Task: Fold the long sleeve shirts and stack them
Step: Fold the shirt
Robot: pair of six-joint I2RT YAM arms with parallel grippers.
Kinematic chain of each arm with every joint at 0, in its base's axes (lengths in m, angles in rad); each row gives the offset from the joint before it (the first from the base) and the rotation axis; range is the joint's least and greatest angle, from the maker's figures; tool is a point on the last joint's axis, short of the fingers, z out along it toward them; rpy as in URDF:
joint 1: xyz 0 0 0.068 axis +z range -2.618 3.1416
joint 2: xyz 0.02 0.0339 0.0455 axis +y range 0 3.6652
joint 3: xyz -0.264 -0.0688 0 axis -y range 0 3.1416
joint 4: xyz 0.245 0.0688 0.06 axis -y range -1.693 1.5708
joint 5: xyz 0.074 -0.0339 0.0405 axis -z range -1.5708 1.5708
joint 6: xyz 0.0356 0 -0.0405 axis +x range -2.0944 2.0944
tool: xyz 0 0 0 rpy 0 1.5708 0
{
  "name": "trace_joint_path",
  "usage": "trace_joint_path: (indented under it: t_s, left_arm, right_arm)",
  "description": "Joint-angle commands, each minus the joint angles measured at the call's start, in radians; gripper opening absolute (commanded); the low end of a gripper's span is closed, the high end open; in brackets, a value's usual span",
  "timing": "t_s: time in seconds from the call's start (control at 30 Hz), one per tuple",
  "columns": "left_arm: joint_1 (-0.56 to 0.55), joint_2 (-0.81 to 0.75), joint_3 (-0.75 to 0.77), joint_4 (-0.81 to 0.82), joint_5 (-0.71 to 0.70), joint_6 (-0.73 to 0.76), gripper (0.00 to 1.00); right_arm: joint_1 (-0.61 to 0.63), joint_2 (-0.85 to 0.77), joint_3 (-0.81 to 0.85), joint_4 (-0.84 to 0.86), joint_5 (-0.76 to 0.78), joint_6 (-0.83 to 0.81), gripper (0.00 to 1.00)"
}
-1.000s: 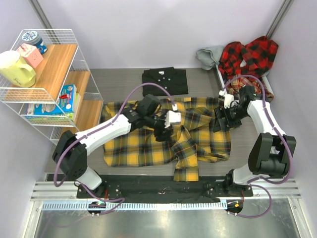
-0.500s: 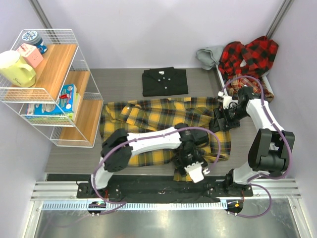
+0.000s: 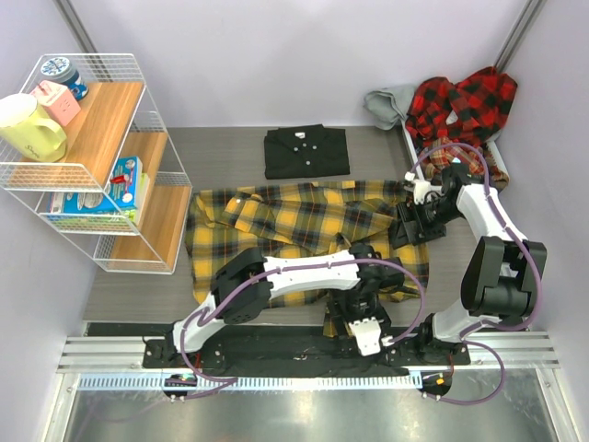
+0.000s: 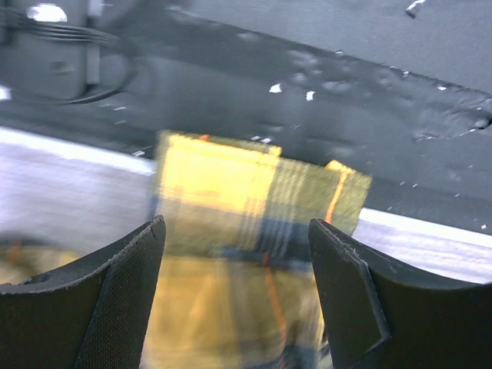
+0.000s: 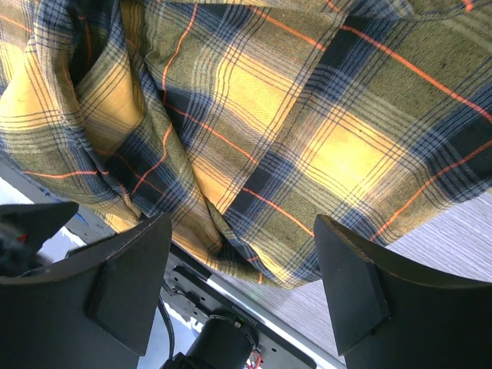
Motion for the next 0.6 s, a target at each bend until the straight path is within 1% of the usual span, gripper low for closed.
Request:
trace_joint_path:
  t_s: [0.0, 0.13, 0.27, 0.4, 0.47, 0.5, 0.53, 0.57]
  left_arm:
    - [-0.009, -0.065, 0.058, -0.051, 0.025, 0.023, 0.75]
    - [-0.009, -0.011, 0.057, 0.004, 0.019, 0.001, 0.76]
    - [-0.001, 0.045, 0.035, 0.090, -0.018, -0.023, 0.77]
    - [0.002, 0.084, 0.018, 0.123, -0.032, -0.042, 0.76]
    - [0.000, 0.085, 0.003, 0.121, -0.032, -0.046, 0.72]
    - [0.000, 0.082, 0.000, 0.113, -0.030, -0.048, 0.68]
    - [0.000, 0.078, -0.003, 0.107, -0.030, -0.063, 0.53]
    - [0.000, 0.064, -0.009, 0.099, -0.026, -0.065, 0.44]
  right_arm:
    - [-0.003, -0.027, -0.001, 0.009, -0.025, -0.003, 0.80]
    - [-0.008, -0.028, -0.001, 0.012, -0.023, -0.003, 0.80]
    - [-0.011, -0.038, -0.004, 0.010, -0.014, -0.004, 0.82]
    - [-0.014, -0.044, -0.005, 0.010, -0.011, -0.007, 0.83]
    - [-0.014, -0.045, -0.007, 0.010, -0.011, -0.009, 0.83]
    - [-0.014, -0.045, -0.007, 0.010, -0.009, -0.010, 0.83]
    - [-0.016, -0.047, -0.007, 0.010, -0.009, -0.010, 0.83]
    - [-0.016, -0.050, -0.007, 0.010, -0.011, -0.013, 0.83]
